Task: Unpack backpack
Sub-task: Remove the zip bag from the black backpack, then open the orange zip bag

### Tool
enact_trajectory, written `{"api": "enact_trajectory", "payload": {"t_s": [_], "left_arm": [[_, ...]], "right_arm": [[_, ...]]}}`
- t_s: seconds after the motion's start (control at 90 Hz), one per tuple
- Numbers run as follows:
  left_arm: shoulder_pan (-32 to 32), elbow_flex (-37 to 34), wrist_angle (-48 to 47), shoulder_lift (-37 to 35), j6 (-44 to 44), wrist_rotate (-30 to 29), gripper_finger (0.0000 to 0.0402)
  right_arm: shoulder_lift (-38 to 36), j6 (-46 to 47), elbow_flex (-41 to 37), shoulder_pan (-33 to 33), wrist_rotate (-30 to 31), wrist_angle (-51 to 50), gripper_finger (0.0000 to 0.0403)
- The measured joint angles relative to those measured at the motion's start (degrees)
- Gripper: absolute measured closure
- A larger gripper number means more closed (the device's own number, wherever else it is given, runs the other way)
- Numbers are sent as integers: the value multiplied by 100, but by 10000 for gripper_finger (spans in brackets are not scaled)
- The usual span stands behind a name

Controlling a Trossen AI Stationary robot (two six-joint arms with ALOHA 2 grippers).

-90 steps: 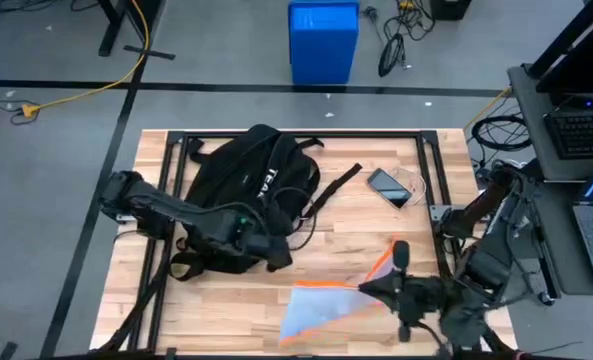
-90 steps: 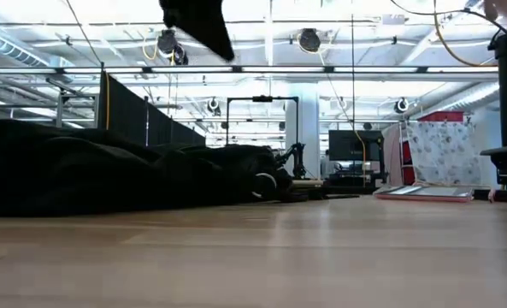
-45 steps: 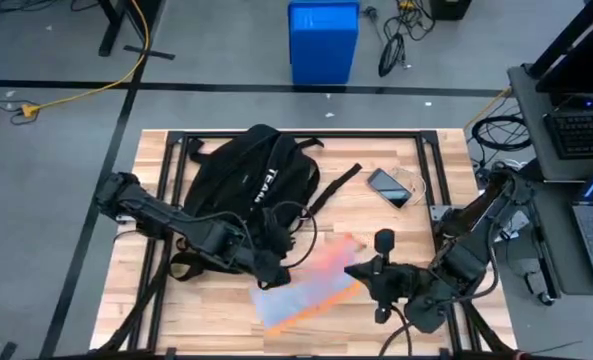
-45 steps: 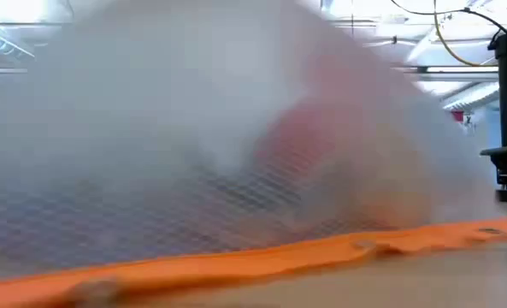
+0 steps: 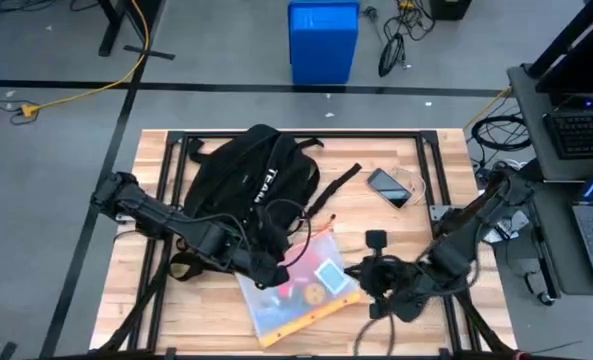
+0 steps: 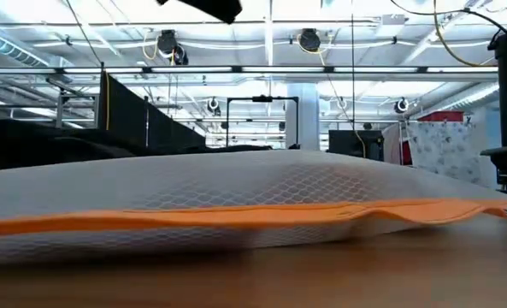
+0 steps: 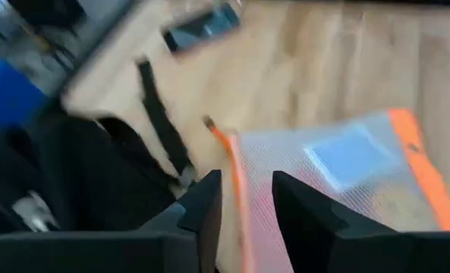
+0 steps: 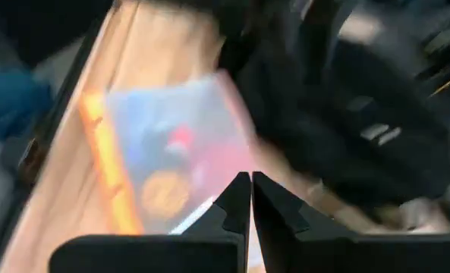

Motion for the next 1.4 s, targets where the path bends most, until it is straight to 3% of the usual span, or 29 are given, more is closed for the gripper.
{"api": "enact_trajectory", "payload": {"t_s": [0.1, 0.267, 0.422, 0.633, 0.822, 1.033, 1.4], "left_arm": [[-150, -204, -226, -1, -521, 367, 294], [-530, -726, -612, -1, -2092, 333, 294], [-925, -1275, -857, 6, -3513, 300, 294], [-1134, -1792, -877, 7, -4411, 308, 294], [-1303, -1943, -754, 14, -4596, 366, 294], [-1427, -1962, -500, 157, -4572, 851, 287], [-1270, -1962, -694, 572, -4586, 851, 180]], "right_arm": [[13, -17, -640, -270, -732, 228, 395], [18, -261, -1408, -986, -930, 880, 365], [14, -354, -1528, -1570, -1472, 1198, 332], [9, -576, -1526, -1753, -1714, 1466, 305], [9, -583, -1526, -1663, -1722, 1474, 295], [9, -559, -1526, -1625, -1723, 1510, 290], [9, -654, -1526, -1625, -1726, 1604, 290]]}}
